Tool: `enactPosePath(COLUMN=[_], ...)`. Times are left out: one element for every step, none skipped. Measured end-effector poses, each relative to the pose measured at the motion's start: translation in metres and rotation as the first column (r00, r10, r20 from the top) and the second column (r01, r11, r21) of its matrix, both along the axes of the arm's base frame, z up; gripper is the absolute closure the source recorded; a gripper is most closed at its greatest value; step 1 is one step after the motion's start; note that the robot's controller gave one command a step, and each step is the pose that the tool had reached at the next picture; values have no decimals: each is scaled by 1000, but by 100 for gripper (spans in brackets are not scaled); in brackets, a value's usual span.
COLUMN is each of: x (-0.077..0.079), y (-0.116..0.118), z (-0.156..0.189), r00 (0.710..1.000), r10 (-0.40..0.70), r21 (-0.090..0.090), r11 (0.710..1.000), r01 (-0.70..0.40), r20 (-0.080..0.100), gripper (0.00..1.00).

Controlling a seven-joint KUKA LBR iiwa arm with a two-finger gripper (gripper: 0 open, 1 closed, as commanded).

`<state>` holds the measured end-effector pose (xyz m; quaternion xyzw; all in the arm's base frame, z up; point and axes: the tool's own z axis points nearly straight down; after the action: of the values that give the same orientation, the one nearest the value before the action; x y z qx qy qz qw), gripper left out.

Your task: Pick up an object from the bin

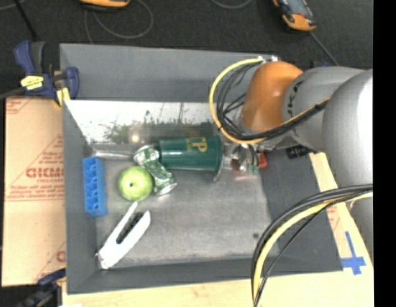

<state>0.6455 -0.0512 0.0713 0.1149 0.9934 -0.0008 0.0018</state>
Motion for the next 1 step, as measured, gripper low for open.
enactPosePath(x=[-20], y=[-7], z=[23], r00=[1000], r10=[-14], r21=[1], r11=[1000], r01=[14], r20=[-5], gripper=[100])
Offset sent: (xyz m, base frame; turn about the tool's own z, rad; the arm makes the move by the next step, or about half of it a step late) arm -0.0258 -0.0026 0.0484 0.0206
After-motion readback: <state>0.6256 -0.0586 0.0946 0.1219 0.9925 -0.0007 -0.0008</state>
